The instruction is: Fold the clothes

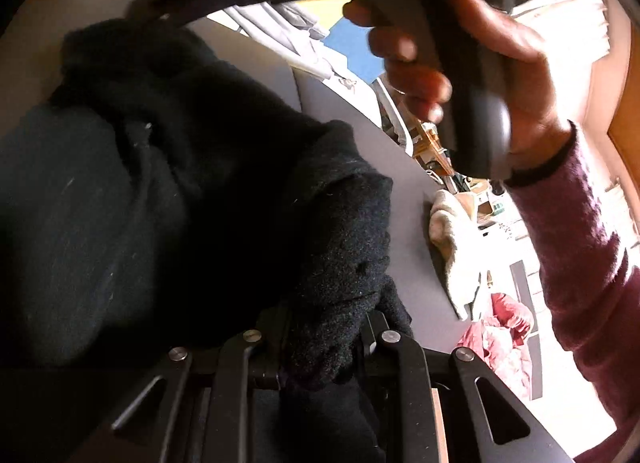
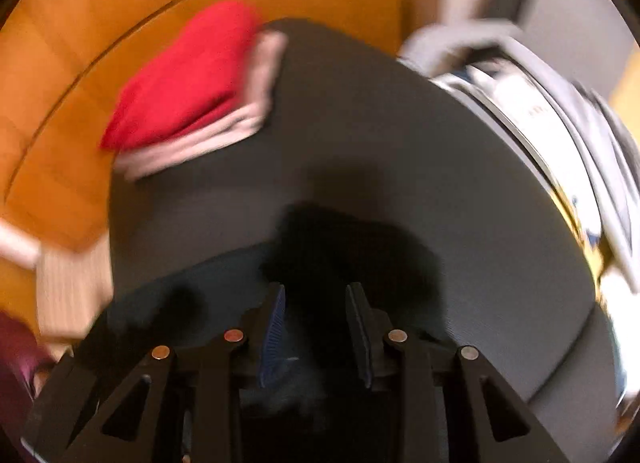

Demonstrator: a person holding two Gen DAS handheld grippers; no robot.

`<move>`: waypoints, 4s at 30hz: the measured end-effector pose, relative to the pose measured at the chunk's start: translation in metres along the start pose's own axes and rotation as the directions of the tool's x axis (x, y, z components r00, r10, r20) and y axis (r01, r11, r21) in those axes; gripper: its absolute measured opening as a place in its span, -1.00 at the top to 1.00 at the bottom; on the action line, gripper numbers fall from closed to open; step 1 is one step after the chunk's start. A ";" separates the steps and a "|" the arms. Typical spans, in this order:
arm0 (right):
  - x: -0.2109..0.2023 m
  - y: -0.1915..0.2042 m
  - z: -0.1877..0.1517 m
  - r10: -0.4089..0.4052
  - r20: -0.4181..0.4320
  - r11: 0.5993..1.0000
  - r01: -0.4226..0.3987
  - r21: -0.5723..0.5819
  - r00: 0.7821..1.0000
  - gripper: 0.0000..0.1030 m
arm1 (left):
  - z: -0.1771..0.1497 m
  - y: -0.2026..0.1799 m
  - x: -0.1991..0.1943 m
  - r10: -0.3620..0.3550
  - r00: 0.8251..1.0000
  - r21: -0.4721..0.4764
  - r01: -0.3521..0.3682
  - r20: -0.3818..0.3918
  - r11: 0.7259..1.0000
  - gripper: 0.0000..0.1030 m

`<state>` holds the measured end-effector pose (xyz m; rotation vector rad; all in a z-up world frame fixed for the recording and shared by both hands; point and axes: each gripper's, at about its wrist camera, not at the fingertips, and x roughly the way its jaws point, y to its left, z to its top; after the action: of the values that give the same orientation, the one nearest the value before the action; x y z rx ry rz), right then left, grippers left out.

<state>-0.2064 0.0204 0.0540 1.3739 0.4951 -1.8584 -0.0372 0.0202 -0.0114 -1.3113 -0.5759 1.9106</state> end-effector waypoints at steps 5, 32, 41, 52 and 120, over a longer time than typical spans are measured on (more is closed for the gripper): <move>0.054 0.031 -0.012 -0.217 -0.132 0.968 0.196 -0.158 0.967 0.35 | -0.004 0.006 0.002 -0.010 1.000 -0.011 0.010 -0.003 1.000 0.55; -0.273 -0.099 -0.278 0.014 0.984 0.470 -0.870 0.150 0.177 0.87 | 0.084 -0.160 -0.190 -0.211 0.880 0.345 0.058 0.425 0.937 0.55; -0.421 0.008 -0.288 0.082 0.996 0.715 -0.694 -0.079 -0.029 0.87 | 0.130 -0.226 -0.286 -0.337 0.813 0.522 0.049 0.474 0.852 0.55; -0.499 0.139 -0.309 0.125 0.988 0.861 -0.485 -0.153 -0.090 0.87 | 0.075 -0.246 -0.373 -0.503 0.699 0.622 0.106 0.508 0.775 0.54; -0.072 0.063 -0.317 -0.338 0.534 0.597 -0.262 0.758 0.775 0.85 | 0.124 -0.059 0.032 0.230 0.973 0.176 -0.231 0.030 0.957 -0.50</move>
<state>0.0526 0.2238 0.0191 1.0742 -0.8170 -2.5645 -0.1400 0.0875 0.0581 -1.2995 -0.2556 2.1037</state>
